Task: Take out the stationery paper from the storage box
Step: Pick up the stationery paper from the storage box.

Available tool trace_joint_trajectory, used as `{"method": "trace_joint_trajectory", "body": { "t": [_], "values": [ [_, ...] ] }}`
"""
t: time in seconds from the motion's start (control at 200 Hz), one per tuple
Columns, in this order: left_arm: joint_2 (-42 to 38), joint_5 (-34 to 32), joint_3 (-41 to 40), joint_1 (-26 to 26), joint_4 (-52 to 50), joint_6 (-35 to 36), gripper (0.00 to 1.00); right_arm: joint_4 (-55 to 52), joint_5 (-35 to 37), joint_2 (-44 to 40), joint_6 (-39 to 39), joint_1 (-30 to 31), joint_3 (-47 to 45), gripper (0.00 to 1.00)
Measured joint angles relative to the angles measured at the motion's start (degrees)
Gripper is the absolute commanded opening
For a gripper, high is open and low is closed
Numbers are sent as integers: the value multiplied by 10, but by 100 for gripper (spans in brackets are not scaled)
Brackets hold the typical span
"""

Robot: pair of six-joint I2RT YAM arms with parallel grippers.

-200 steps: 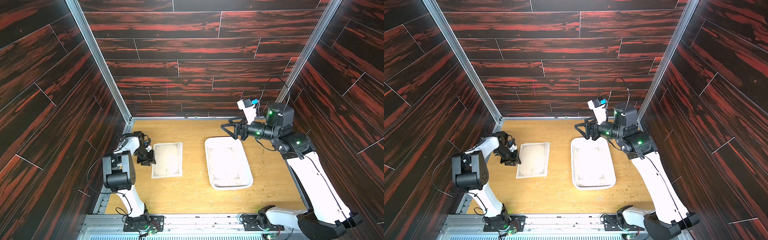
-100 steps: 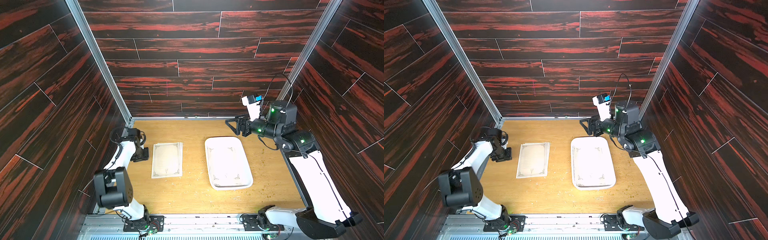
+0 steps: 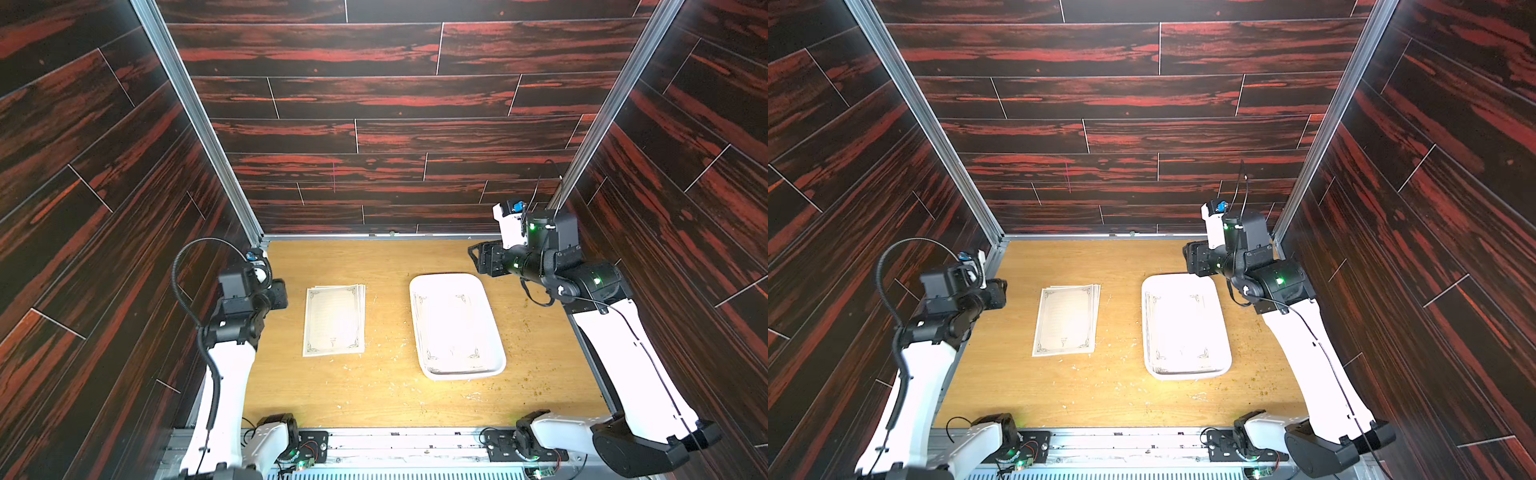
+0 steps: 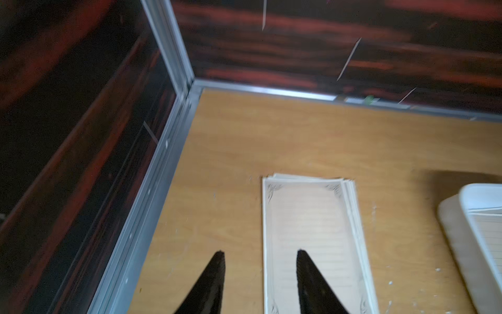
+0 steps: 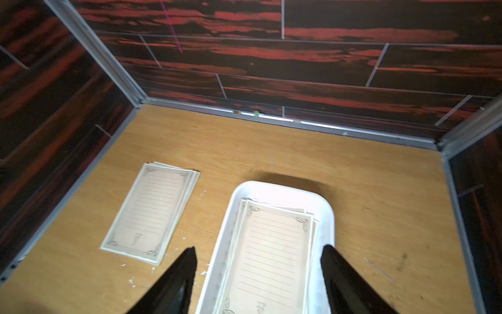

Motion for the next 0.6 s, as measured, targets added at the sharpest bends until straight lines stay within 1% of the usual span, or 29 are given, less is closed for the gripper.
{"method": "trace_joint_trajectory", "body": {
  "t": [0.11,0.281,0.316,0.346,0.386,0.541,0.601],
  "values": [
    [-26,41,0,-24,38,5,53,-1,28,-2,0,-1,-13,75],
    [-17,86,10,-98,66,29,58,-3,63,-21,0,-15,-53,76],
    [-13,91,13,-112,69,34,58,-3,66,-26,0,-21,-62,76],
    [-11,95,14,-123,75,38,61,-3,69,-31,0,-26,-70,76],
    [-11,97,13,-137,82,45,62,-3,71,-38,0,-32,-78,76],
    [-16,109,-4,-189,144,54,62,29,75,-70,1,-42,-124,76],
    [-13,111,-17,-219,171,53,61,44,75,-83,1,-45,-147,76]
  ]
}}
